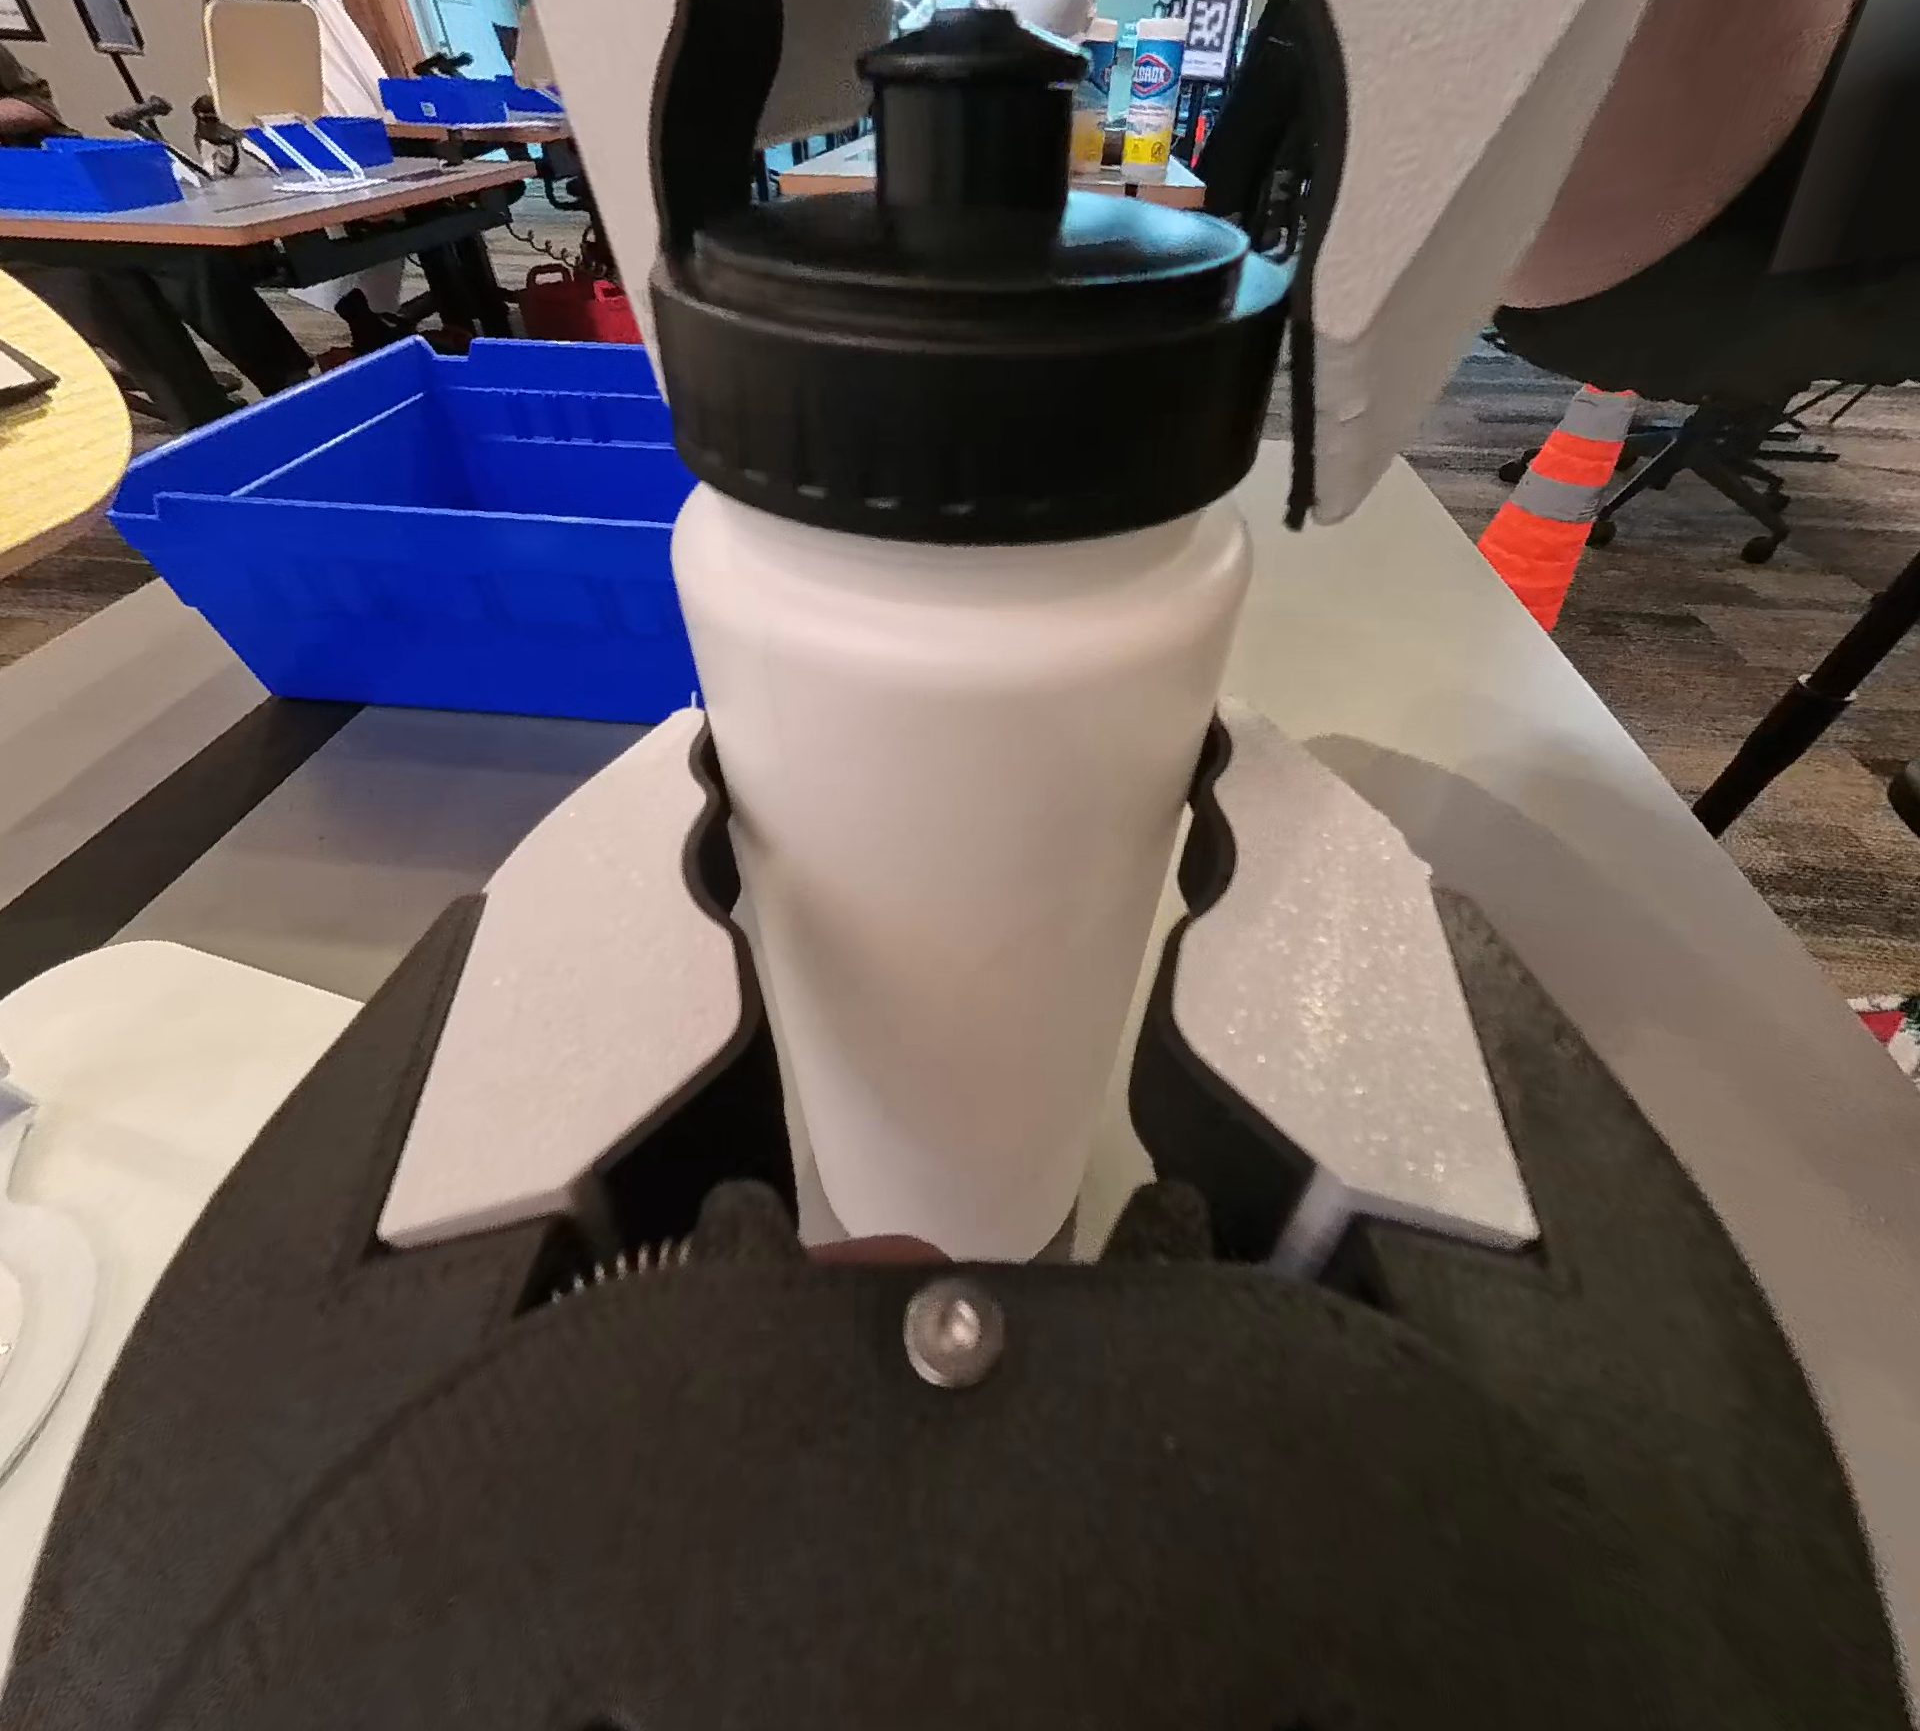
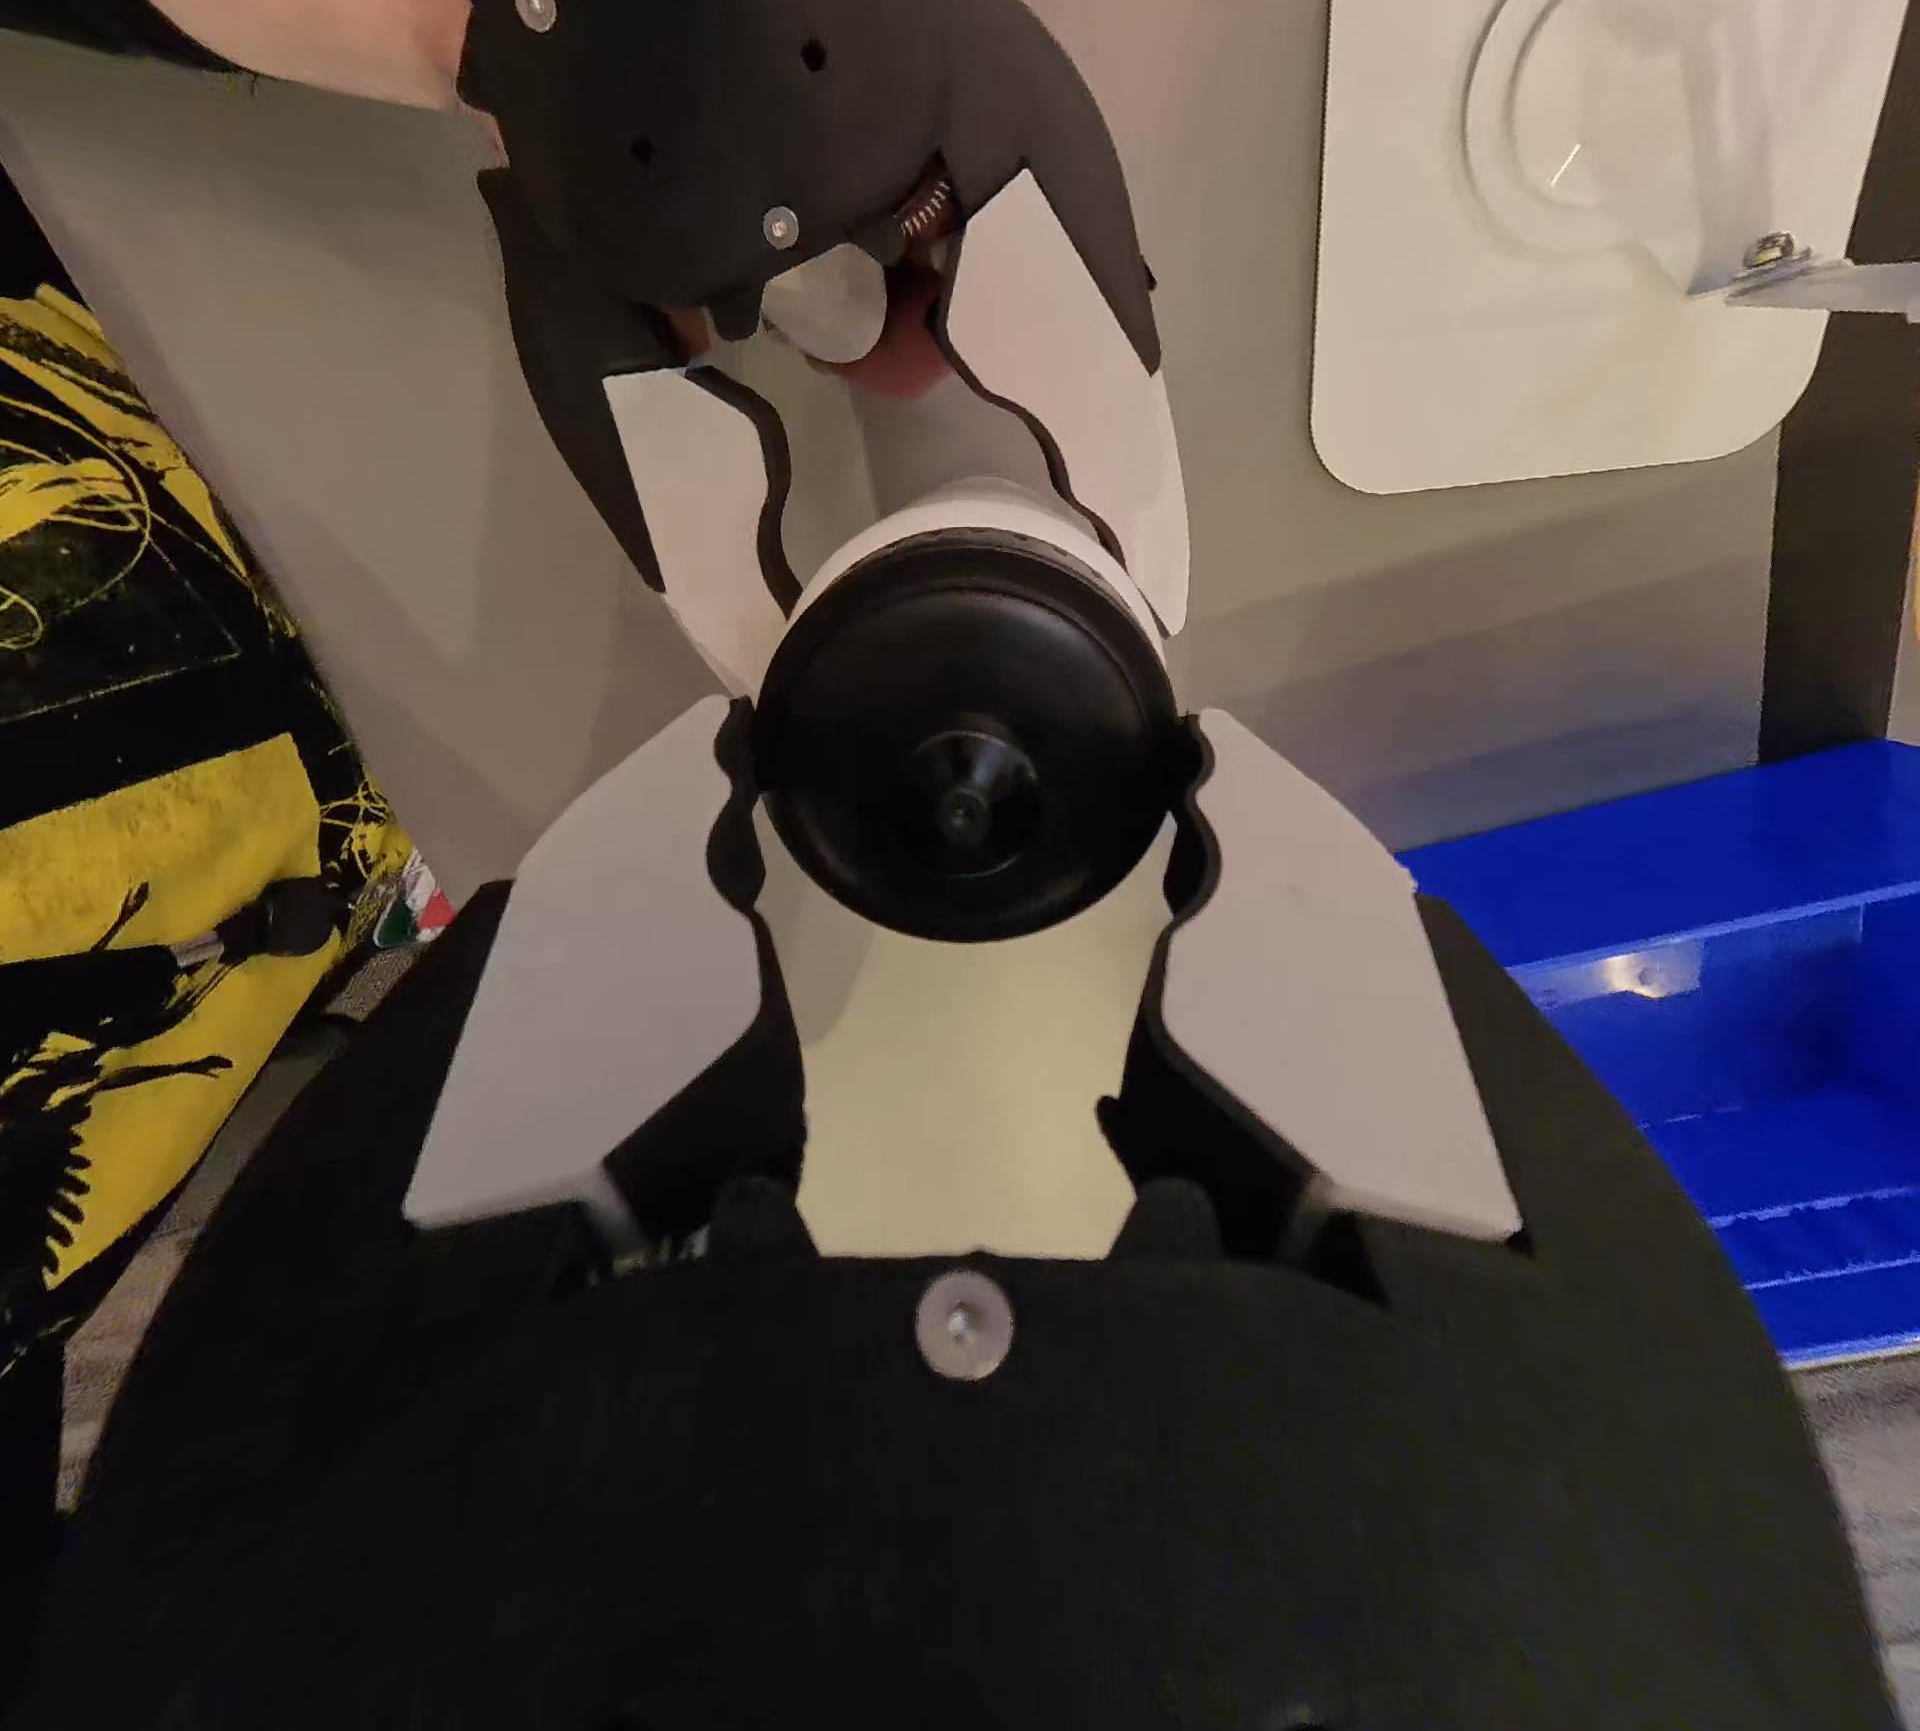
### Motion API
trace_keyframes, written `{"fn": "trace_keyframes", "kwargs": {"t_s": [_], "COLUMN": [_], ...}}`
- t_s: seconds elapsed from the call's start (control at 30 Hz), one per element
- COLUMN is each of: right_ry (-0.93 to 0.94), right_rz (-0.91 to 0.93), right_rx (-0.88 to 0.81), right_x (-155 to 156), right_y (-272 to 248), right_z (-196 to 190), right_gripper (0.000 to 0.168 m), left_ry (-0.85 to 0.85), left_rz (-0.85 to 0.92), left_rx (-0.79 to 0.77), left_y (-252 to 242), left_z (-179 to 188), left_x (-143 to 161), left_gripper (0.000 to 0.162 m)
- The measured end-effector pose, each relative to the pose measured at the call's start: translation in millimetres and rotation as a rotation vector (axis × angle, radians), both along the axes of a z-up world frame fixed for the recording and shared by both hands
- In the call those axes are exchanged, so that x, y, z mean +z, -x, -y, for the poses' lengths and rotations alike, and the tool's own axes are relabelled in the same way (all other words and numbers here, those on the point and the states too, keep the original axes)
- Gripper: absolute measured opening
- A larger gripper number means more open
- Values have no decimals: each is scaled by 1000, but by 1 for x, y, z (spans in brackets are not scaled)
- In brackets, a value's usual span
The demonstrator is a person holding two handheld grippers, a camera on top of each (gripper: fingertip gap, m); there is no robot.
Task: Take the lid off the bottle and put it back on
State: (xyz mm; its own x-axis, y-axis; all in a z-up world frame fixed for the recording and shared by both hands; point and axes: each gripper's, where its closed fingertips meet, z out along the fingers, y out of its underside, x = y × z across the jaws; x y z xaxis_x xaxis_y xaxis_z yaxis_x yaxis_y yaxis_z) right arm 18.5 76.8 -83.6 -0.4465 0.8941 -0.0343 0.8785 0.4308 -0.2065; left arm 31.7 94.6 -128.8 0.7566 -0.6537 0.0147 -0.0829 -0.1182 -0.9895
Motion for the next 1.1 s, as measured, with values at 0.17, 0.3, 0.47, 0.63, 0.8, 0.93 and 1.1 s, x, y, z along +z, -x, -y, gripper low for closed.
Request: {"fn": "trace_keyframes", "kwargs": {"t_s": [0.17,0.3,0.47,0.63,0.8,0.93,1.1], "right_ry": [-27,-8,-46,-26,-15,11,-24], "right_rz": [36,14,46,63,34,13,-23], "right_rx": [112,215,296,164,16,62,170], "right_x": [-3,5,2,2,2,3,9], "right_y": [-5,-2,-2,-3,-3,-2,0], "right_z": [-4,-1,-4,-3,-2,-2,-4], "right_gripper": [83,78,76,76,76,76,80], "left_ry": [2,2,2,4,3,4,4], "left_rz": [2,4,2,2,-1,-2,0], "left_rx": [4,2,3,2,2,9,5], "left_y": [-1,-1,-1,-1,-1,0,0], "left_z": [-1,-1,-1,-1,-1,-2,-2], "left_x": [0,0,0,0,0,0,0], "left_gripper": [84,84,84,84,84,84,84]}}
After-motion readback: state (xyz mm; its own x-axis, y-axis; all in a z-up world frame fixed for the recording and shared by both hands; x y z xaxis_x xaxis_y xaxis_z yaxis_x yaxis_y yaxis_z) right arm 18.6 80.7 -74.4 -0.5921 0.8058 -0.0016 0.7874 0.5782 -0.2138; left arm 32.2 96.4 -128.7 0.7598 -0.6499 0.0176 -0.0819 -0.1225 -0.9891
